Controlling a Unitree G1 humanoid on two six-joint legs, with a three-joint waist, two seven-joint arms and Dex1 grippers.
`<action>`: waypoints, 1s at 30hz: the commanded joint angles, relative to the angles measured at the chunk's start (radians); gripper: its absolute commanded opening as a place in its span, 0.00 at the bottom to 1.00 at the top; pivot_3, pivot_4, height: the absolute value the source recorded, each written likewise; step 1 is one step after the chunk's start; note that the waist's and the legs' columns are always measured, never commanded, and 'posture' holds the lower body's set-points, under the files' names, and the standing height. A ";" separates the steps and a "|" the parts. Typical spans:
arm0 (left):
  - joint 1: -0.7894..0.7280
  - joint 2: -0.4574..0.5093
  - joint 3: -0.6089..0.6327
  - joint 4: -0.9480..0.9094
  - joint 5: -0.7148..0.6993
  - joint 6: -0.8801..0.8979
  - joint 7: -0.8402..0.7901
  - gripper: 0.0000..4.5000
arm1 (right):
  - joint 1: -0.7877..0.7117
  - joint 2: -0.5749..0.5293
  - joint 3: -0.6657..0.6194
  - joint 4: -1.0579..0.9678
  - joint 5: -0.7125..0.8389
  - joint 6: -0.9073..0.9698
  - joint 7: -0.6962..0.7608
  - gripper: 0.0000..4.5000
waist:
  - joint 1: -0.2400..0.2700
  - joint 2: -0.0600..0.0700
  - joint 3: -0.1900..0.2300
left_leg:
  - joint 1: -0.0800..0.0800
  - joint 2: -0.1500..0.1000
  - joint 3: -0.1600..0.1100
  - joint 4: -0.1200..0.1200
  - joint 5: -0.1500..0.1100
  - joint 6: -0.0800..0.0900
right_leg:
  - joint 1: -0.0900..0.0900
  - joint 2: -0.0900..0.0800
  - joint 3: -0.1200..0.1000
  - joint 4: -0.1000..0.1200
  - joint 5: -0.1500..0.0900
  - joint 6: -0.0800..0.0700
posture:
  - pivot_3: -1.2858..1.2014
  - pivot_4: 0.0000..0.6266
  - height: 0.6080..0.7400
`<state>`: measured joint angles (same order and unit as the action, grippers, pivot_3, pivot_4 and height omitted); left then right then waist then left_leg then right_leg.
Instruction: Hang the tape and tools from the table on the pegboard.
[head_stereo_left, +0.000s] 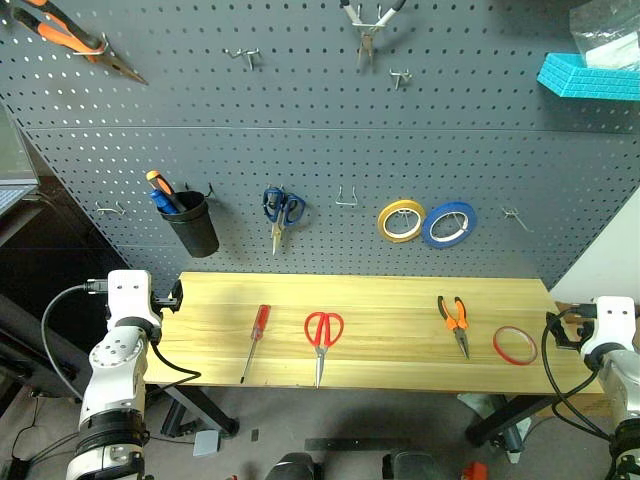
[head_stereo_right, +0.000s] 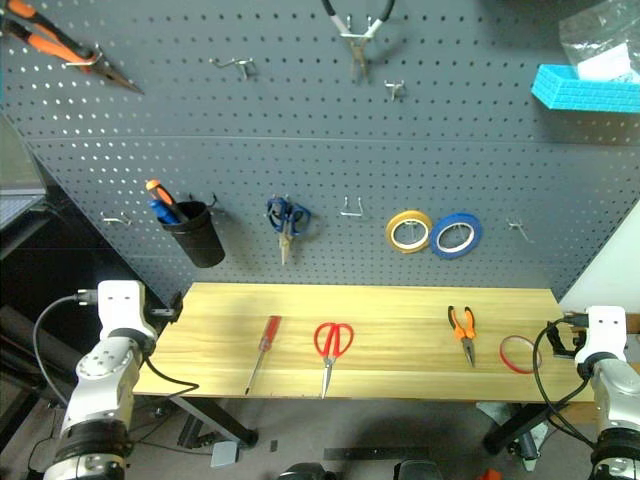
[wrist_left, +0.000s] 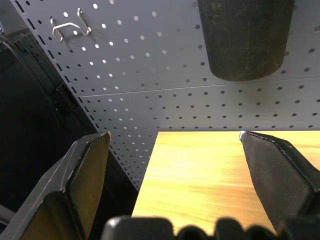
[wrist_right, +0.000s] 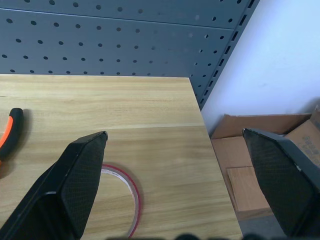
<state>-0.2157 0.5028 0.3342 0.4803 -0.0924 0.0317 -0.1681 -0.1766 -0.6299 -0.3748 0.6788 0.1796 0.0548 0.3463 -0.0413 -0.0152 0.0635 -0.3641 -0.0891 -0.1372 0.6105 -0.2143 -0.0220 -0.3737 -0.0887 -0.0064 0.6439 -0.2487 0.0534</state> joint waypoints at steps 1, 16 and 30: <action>-0.007 0.032 -0.003 -0.036 0.032 -0.028 0.022 0.99 | -0.009 -0.014 -0.014 -0.034 0.009 -0.004 0.002 1.00 | 0.000 0.000 0.000 | 0.000 0.000 0.000 0.000 0.000 0.000 | 0.000 0.000 0.000 0.000 0.000 0.000 | 0.48 0.03 1.00; 0.058 -0.065 -0.113 -0.351 -0.033 0.328 -0.063 0.99 | 0.037 -0.010 0.045 -0.361 0.018 0.223 0.043 1.00 | -0.010 0.000 0.049 | -0.002 0.001 0.001 0.001 0.000 0.000 | 0.000 -0.002 -0.001 0.001 -0.003 -0.005 | 0.45 0.21 1.00; -0.020 -0.012 -0.439 -0.723 -0.148 0.396 -0.538 0.99 | 0.053 -0.110 0.159 -0.534 0.051 0.589 0.272 1.00 | -0.043 -0.004 0.151 | -0.023 0.010 0.009 0.001 -0.002 -0.001 | -0.021 0.002 -0.002 0.000 0.003 -0.005 | 0.42 0.41 1.00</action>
<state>-0.2259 0.4634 -0.0876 -0.1772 -0.2066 0.4487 -0.6237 -0.1255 -0.7290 -0.2183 0.1804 0.2200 0.6191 0.6011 -0.0844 -0.0187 0.2142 -0.3872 -0.0786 -0.1269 0.6123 -0.2162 -0.0232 -0.3947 -0.0866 -0.0081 0.6436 -0.2465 0.0486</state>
